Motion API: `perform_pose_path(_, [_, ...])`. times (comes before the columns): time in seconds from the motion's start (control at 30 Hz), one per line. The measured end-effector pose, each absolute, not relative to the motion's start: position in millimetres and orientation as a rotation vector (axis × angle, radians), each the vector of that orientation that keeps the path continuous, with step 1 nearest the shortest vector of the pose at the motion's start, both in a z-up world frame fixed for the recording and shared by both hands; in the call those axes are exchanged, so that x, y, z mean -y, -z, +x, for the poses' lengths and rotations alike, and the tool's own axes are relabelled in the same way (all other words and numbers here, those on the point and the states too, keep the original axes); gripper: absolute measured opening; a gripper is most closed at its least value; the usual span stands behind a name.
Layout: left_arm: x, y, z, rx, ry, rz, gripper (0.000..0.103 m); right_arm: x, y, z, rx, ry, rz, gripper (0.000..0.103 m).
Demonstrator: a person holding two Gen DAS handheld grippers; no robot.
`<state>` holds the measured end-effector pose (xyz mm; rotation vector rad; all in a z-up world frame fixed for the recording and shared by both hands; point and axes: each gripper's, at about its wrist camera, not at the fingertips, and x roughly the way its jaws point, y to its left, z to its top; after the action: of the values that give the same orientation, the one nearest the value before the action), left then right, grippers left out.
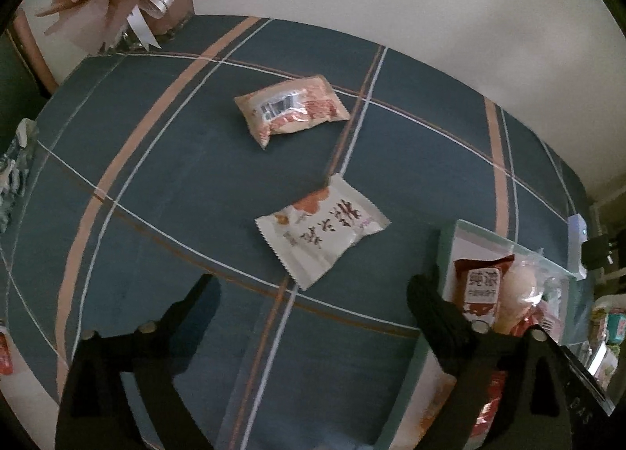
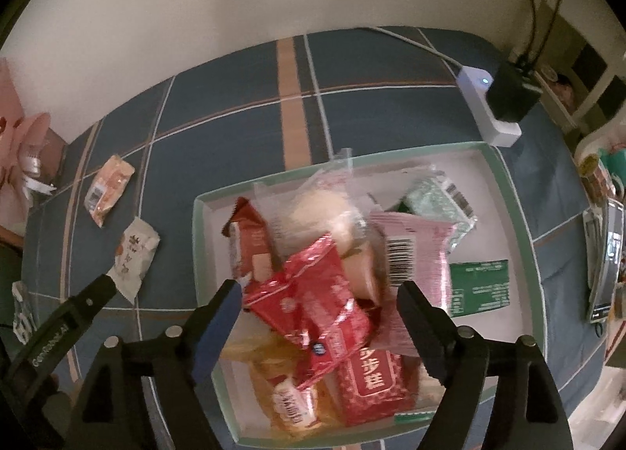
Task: Organize snacks
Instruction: 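Move both tools back toward the last two packets on the table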
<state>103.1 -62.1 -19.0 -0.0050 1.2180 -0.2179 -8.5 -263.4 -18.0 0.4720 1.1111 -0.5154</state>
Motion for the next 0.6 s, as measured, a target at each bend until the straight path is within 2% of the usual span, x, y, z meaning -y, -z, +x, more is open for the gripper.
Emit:
perform_pose_path(0.13, [53.2, 17.5, 108.5, -1.204, 0.192, 0.003, 0.100, 250.2, 17.9, 1.8, -1.115, 0.505, 0.447, 0.092])
perform_pose_path(0.23, [43.3, 15.7, 114.1, -1.190, 0.160, 0.009, 0.100, 239.9, 17.7, 8.9, -1.108, 0.492, 0.438, 0.103])
perform_pose_path(0.6, [-3.7, 15.6, 142.5, -1.170, 0.058, 0.005, 0.100, 195.5, 19.5, 44.0, -1.088, 0.424, 0.408, 0.103])
